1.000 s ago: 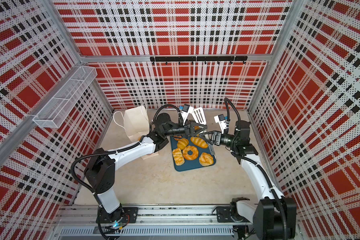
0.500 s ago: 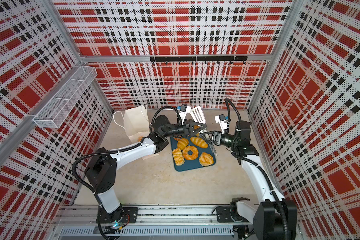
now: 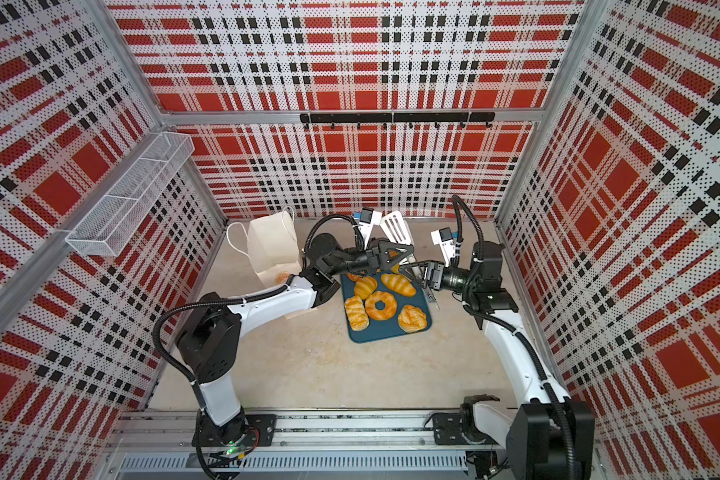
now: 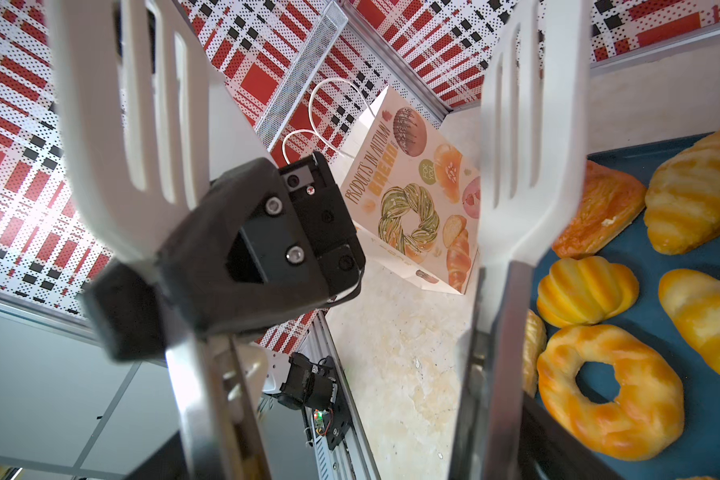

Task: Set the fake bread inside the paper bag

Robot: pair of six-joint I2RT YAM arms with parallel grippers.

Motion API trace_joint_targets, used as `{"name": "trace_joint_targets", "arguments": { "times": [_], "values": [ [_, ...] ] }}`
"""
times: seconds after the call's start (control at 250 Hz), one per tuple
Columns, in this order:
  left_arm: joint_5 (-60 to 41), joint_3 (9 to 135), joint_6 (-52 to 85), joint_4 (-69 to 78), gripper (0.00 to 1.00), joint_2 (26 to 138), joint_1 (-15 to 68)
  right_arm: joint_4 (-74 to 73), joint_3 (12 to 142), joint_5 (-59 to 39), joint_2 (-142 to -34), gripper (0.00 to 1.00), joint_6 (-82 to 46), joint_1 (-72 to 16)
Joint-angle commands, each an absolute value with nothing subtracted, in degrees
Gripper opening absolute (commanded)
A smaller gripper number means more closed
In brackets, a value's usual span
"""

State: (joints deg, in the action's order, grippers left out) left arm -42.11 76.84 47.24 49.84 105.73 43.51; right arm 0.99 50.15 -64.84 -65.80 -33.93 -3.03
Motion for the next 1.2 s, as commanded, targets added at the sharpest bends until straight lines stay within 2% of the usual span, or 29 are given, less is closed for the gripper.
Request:
{"name": "trace_joint_targets", "arguments": {
  "times": [0.0, 0.144, 0.448, 0.784, 1.016, 1.125, 1.193],
  "values": [
    [-41.0, 77.3, 49.1, 56.0, 0.05, 106.1, 44.2, -5.3, 50.7, -64.5, -64.9, 0.89, -36.2, -3.1],
    [-40.7, 77.2, 49.7, 57.0, 0.05, 106.1, 44.3, -5.8, 50.4, -65.2, -65.1, 0.85, -36.4, -3.0],
    [-40.1, 77.5, 50.0, 57.5, 0.06, 106.4, 44.1, -2.9, 50.3, -65.1, -64.3, 0.86, -34.5, -3.0],
    [-39.0, 77.4, 49.2, 55.6, 0.1, 106.0, 44.2, -0.2, 51.0, -65.0, -64.5, 0.73, -32.8, -3.0],
    [-37.6, 76.6, 47.7, 53.9, 0.17, 105.0, 44.0, 3.5, 51.7, -64.1, -64.1, 0.72, -30.1, -2.9],
    [-36.9, 75.9, 47.3, 53.7, 0.22, 104.3, 43.9, 5.8, 52.4, -63.5, -64.0, 0.72, -28.8, -2.7],
    [-36.5, 75.5, 47.1, 53.5, 0.29, 103.9, 43.9, 6.4, 52.5, -63.5, -64.0, 0.72, -28.6, -2.4]
  ]
}}
